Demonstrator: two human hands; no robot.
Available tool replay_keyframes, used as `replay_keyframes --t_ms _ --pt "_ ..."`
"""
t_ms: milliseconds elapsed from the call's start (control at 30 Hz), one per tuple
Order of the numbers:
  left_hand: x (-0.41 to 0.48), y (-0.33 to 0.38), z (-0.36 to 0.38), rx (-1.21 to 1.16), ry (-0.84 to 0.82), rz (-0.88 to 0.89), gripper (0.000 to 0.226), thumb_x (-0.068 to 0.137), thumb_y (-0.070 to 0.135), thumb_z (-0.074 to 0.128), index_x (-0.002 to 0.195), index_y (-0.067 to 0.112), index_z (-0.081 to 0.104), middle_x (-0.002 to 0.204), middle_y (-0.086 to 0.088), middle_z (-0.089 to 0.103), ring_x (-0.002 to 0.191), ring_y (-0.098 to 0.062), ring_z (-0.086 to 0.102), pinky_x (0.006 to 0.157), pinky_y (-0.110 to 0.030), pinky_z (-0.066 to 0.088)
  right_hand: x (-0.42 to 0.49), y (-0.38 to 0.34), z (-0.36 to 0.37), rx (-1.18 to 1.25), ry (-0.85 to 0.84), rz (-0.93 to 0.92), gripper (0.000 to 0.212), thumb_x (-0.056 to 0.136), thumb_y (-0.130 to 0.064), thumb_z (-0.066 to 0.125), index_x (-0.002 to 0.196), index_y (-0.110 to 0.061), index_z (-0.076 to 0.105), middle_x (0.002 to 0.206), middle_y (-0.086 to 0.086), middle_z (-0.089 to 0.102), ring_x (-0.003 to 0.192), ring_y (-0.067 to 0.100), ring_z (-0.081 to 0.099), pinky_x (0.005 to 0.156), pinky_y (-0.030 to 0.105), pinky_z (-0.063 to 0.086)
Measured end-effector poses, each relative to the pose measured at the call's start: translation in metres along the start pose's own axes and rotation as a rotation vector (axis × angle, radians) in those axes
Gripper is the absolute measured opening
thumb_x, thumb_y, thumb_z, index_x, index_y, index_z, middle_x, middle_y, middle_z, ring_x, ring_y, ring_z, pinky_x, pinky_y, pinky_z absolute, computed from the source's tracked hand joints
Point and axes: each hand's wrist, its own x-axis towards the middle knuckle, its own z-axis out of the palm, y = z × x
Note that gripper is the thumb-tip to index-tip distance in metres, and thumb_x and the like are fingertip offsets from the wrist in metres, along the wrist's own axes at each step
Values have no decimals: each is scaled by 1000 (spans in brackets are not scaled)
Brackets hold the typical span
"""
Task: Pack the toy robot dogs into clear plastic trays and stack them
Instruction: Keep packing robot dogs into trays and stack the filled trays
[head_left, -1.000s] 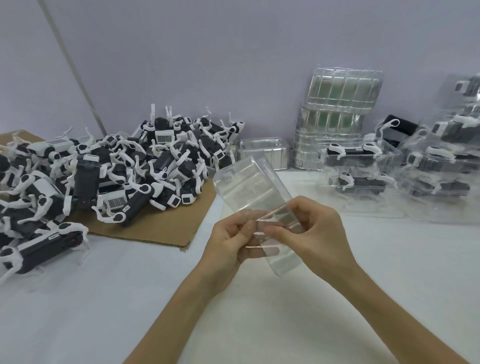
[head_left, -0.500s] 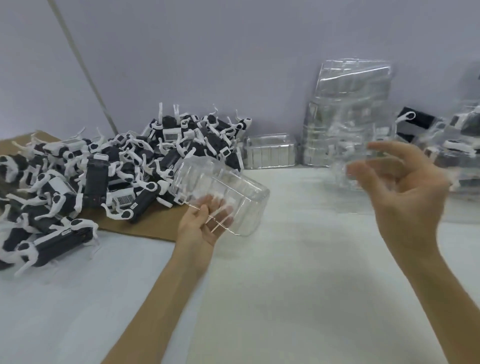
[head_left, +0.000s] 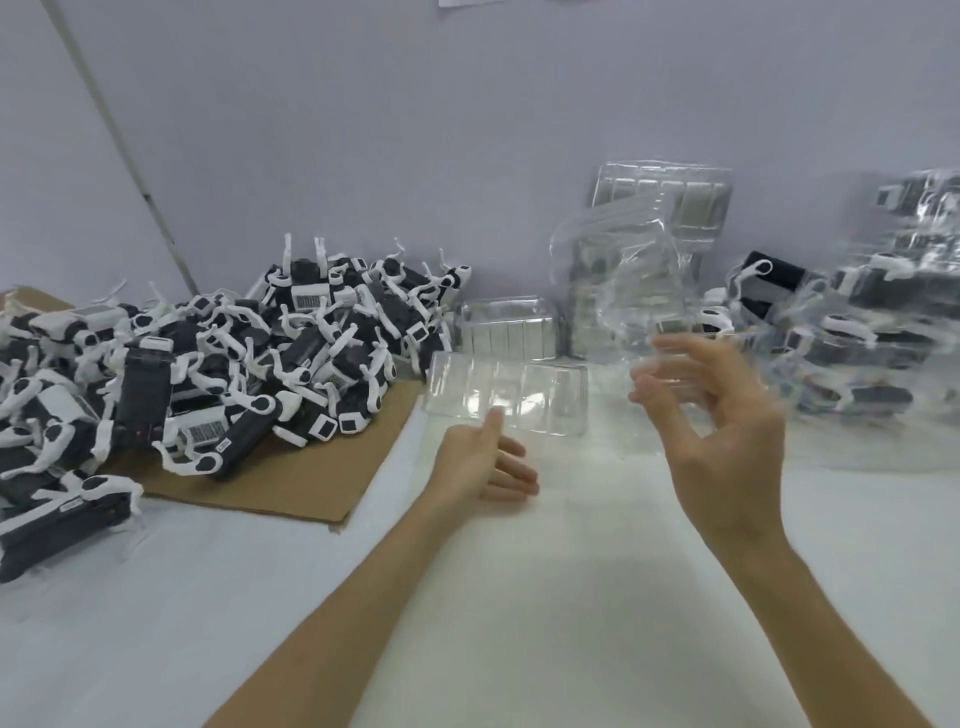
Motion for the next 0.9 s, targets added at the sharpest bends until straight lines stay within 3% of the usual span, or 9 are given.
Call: replay_keyframes --t_ms 33,100,167,267,400,500,633,767,900 --pt "3 2 5 146 -42 0 56 106 40 40 83 -5 65 72 -21 73 65 -33 74 55 -33 61 -1 0 0 -9 -7 -1 26 91 -13 71 116 -17 64 96 -7 71 92 12 70 84 18 52" --pt "6 4 9 201 -108 11 54 105 39 43 77 -3 63 70 -19 73 66 -32 74 56 -32 61 -1 -1 1 -36 -28 -2 29 90 -18 70 118 -17 64 95 -9 72 93 8 69 86 14 49" --pt "6 5 7 80 -145 55 49 106 36 42 81 0 63 74 -18 74 69 -31 75 57 -31 60 -1 -3 0 -86 -70 -31 30 91 -23 71 120 -19 64 95 -12 71 93 4 68 89 17 47" --pt "-1 2 -11 -118 -134 97 47 107 37 39 93 1 66 82 -17 75 74 -30 74 61 -31 59 -5 -5 2 -224 -192 -140 35 85 -24 70 120 -26 64 94 -19 69 96 -1 64 98 32 41" --pt "-16 -1 -56 -375 -148 136 48 106 44 29 110 9 62 102 -19 73 81 -30 74 67 -36 62 -16 -7 13 -411 -407 -287 34 81 -23 75 114 -30 71 99 -19 69 95 7 63 101 30 31" --pt "-21 -7 -85 -417 -128 146 59 103 55 24 133 17 57 122 -14 69 99 -30 70 78 -41 58 -28 -8 25 -498 -534 -314 37 76 -15 83 108 -31 74 98 -17 71 92 12 64 100 33 31" --pt "-21 -14 -104 -450 -42 174 60 102 54 26 137 13 54 124 -9 69 111 -32 66 98 -50 47 -38 -9 33 -531 -655 -245 37 76 -13 81 107 -34 74 93 -19 69 90 13 61 103 32 26" --pt "-22 -15 -100 -273 -44 217 61 93 60 45 135 16 55 128 0 67 120 -25 62 101 -47 47 -42 -14 34 -552 -729 -122 27 85 -36 60 111 -38 70 88 -21 64 93 5 55 109 31 20" --pt "-26 -20 -82 -68 1 282 36 85 40 66 119 25 64 118 8 70 117 -16 63 87 -32 52 -45 -19 39 -584 -760 -20 58 89 -65 17 114 -42 64 83 -19 63 91 2 50 106 28 18"
